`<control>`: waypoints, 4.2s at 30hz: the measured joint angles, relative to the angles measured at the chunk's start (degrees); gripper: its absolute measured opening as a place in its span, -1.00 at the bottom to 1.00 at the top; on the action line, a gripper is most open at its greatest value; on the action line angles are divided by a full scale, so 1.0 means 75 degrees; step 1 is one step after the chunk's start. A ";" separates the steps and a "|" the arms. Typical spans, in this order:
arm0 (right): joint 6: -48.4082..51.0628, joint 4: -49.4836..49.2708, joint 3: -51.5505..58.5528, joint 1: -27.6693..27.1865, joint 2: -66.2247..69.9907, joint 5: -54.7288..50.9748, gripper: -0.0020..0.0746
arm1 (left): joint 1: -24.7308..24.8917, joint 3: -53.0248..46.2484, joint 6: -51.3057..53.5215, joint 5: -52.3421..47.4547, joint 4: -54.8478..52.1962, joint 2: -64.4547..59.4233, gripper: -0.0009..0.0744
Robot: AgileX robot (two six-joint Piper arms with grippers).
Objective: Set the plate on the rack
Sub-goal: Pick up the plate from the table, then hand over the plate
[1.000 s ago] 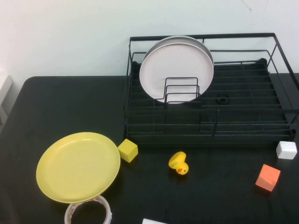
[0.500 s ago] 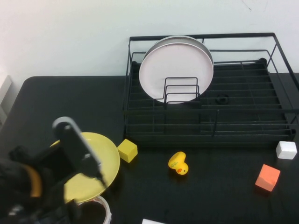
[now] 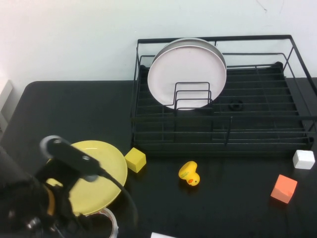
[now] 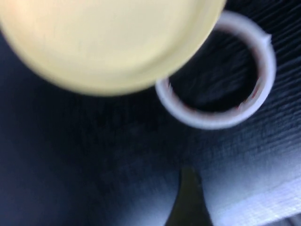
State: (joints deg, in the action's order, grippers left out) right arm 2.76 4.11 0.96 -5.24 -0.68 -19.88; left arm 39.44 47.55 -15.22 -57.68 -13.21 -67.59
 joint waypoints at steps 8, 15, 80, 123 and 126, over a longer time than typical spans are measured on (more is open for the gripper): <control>0.0000 0.0000 0.0000 0.0000 0.0000 0.0000 -0.95 | -0.2559 0.0000 -0.0492 0.0366 0.1182 -0.0185 0.12; -0.0032 0.0000 0.0000 0.0000 0.0000 0.0000 -0.95 | -0.4457 0.0006 -0.0713 0.1145 0.1677 -0.0608 0.11; -0.0079 0.0000 0.0000 0.0000 0.0000 0.0000 -0.95 | -0.5157 0.0073 0.2905 0.3629 0.5770 -0.1384 -0.96; 0.5994 -1.1205 -0.2649 0.0000 0.3810 -0.3072 0.07 | -0.2112 0.0073 0.5788 0.2598 0.8812 -0.0629 -0.96; 0.6741 -1.1205 -0.3259 0.0000 0.4905 -0.3619 0.47 | -0.2112 0.0073 0.5990 0.2566 0.8899 -0.0629 -0.96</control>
State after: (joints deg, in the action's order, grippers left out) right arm 53.32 -79.93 -23.49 -5.24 36.11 -47.03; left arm 23.60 48.10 29.70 -38.44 53.53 -72.31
